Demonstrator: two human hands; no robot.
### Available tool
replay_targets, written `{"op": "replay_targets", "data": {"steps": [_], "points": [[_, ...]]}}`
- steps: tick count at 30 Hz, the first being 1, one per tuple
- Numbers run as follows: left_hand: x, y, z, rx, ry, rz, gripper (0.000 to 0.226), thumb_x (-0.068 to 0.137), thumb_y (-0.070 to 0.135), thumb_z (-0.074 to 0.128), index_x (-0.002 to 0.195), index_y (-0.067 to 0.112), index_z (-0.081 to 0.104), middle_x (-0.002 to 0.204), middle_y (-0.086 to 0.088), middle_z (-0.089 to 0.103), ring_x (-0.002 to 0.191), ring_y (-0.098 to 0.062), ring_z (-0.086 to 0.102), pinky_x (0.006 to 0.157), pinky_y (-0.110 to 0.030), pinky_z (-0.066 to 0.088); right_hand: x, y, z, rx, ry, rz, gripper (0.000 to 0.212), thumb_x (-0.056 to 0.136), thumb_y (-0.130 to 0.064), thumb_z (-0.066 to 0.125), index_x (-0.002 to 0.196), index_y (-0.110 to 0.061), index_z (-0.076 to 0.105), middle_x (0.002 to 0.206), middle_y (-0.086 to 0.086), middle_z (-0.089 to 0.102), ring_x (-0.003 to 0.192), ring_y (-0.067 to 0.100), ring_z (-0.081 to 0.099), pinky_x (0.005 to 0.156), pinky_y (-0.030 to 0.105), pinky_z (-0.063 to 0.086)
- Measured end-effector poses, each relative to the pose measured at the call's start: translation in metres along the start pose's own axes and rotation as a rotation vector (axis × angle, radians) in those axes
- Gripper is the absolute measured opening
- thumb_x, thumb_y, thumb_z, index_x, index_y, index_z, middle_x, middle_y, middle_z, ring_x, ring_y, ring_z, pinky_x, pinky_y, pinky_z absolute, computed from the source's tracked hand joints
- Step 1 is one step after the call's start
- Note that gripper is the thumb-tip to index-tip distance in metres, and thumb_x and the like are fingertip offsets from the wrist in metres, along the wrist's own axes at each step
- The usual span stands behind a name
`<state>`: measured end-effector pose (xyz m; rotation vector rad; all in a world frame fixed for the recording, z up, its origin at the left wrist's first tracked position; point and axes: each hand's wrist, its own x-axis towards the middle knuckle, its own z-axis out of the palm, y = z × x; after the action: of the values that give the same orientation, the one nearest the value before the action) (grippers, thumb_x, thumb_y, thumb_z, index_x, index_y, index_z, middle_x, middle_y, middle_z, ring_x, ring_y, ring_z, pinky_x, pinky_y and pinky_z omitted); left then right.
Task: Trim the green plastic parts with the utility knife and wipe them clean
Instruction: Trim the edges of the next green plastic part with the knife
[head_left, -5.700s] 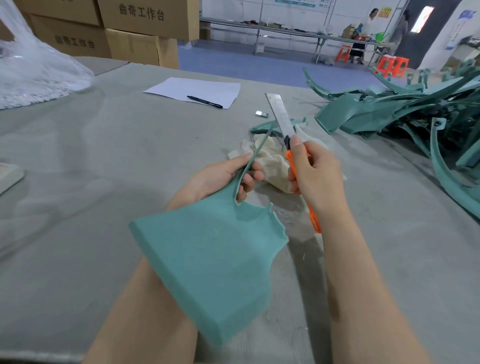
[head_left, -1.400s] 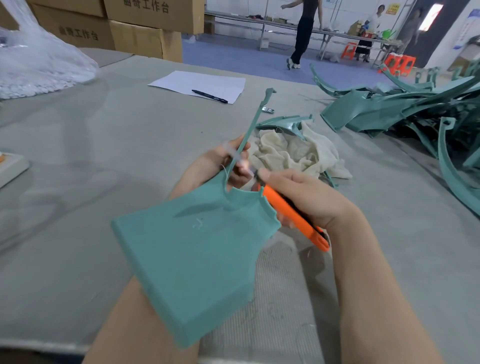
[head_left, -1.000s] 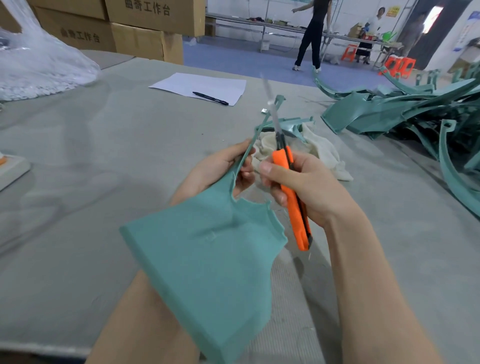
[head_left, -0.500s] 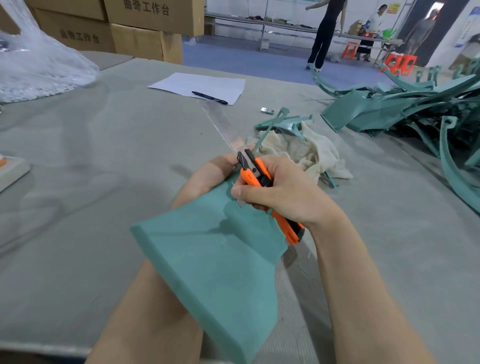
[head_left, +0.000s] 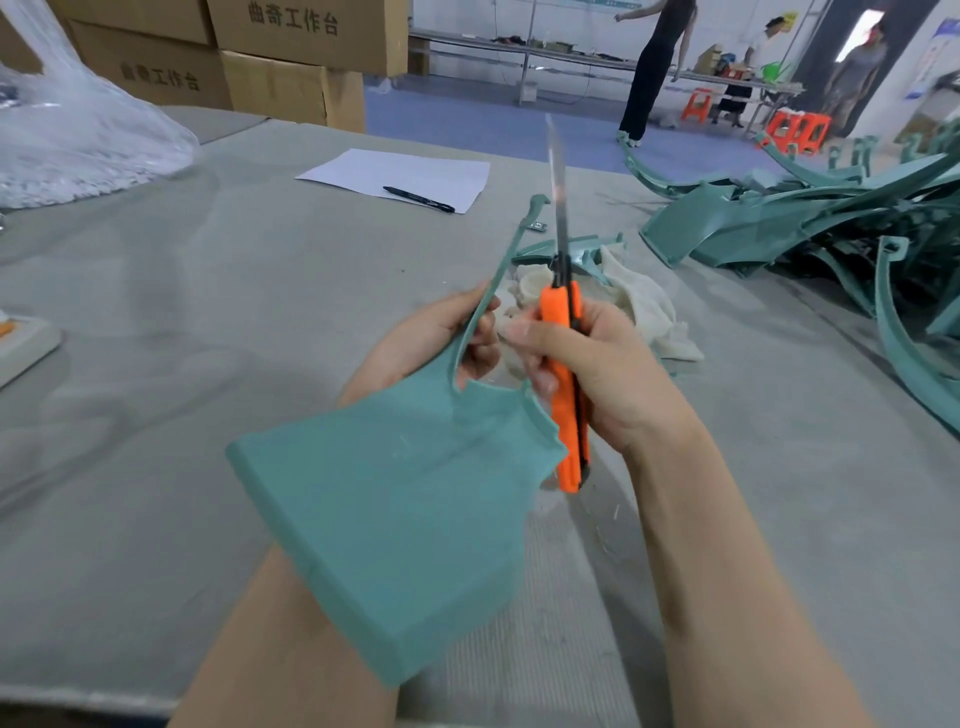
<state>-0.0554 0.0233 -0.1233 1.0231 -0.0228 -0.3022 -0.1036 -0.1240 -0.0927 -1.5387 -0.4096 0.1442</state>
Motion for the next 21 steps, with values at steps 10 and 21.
{"op": "replay_targets", "data": {"steps": [10, 21], "points": [[-0.012, 0.006, 0.013, -0.126, -0.015, -0.008, 0.032, 0.101, 0.022, 0.043, 0.071, 0.011, 0.046, 0.043, 0.004, 0.042, 0.035, -0.002, 0.037, 0.042, -0.012, 0.031, 0.000, 0.007, -0.030, -0.395, 0.157, 0.116, 0.006, 0.085, -0.012, 0.066, 0.083, -0.013, 0.060, 0.053, -0.007, 0.055, 0.046, 0.009, 0.052, 0.047, 0.019, 0.045], [-0.016, 0.006, 0.015, -0.079, -0.041, -0.031, 0.033, 0.099, 0.023, 0.045, 0.069, 0.012, 0.049, 0.047, 0.005, 0.042, 0.040, -0.003, 0.037, 0.045, -0.013, 0.030, 0.004, 0.004, -0.020, -0.384, 0.422, -0.056, 0.052, 0.099, -0.050, 0.041, 0.079, -0.005, 0.059, 0.055, -0.003, 0.057, 0.047, 0.013, 0.053, 0.050, 0.029, 0.046]]}}
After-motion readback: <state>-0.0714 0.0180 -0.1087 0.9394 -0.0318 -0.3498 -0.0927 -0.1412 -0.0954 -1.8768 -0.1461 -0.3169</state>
